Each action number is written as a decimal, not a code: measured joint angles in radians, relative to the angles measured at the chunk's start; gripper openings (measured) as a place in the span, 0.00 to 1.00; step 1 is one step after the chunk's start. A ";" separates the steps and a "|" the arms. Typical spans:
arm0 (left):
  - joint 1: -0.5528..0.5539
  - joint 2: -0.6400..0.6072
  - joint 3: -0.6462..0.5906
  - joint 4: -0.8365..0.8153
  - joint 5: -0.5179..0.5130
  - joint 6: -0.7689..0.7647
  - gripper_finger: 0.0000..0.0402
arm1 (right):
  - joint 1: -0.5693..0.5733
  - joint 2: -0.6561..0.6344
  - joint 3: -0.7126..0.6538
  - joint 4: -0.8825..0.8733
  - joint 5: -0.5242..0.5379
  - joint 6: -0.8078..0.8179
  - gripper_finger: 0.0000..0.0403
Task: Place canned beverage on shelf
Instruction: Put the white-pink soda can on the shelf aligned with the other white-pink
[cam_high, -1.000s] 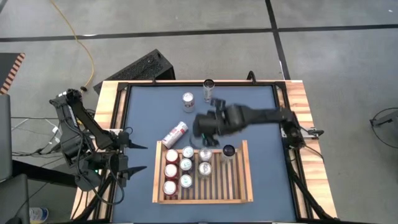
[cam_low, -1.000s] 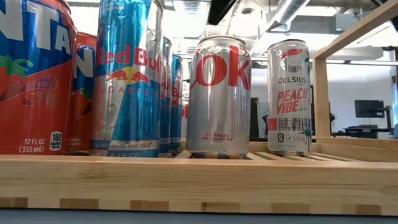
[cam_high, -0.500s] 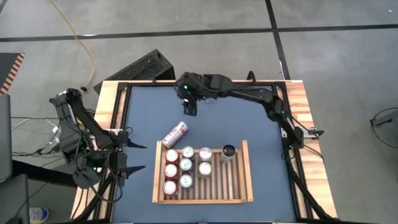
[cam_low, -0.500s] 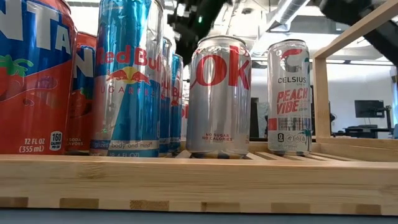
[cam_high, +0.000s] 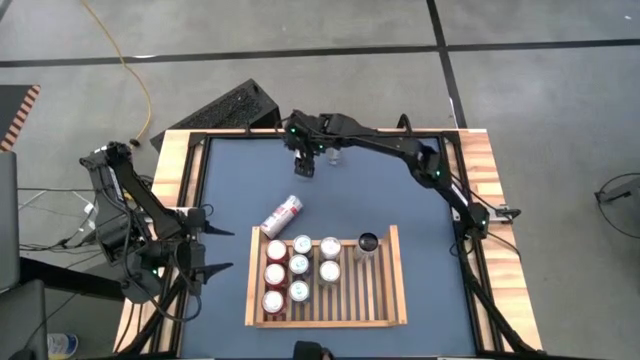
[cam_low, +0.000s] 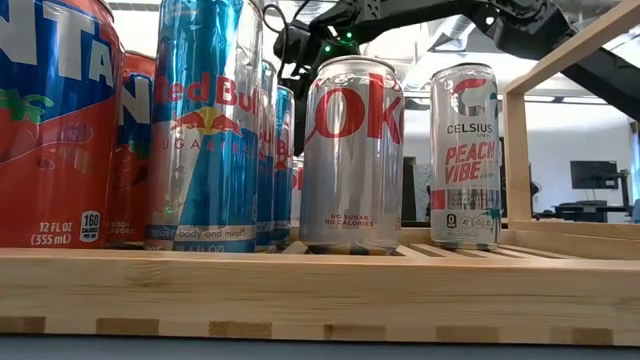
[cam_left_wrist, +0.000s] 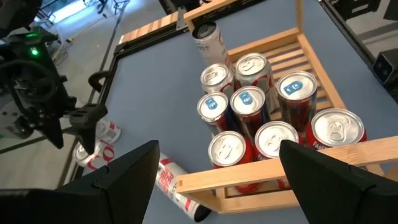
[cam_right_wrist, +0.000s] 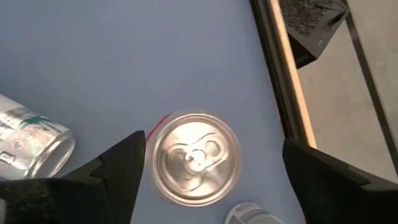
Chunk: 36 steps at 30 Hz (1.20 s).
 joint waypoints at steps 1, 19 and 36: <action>0.000 0.000 0.000 -0.003 0.000 -0.004 0.80 | -0.001 0.000 0.000 0.001 0.000 0.000 0.86; 0.000 0.000 0.000 -0.014 -0.010 -0.014 0.80 | -0.025 0.007 -0.014 0.023 -0.058 0.019 0.87; 0.000 0.001 0.000 -0.023 -0.013 -0.015 0.80 | -0.019 0.074 -0.014 0.002 -0.043 0.019 0.75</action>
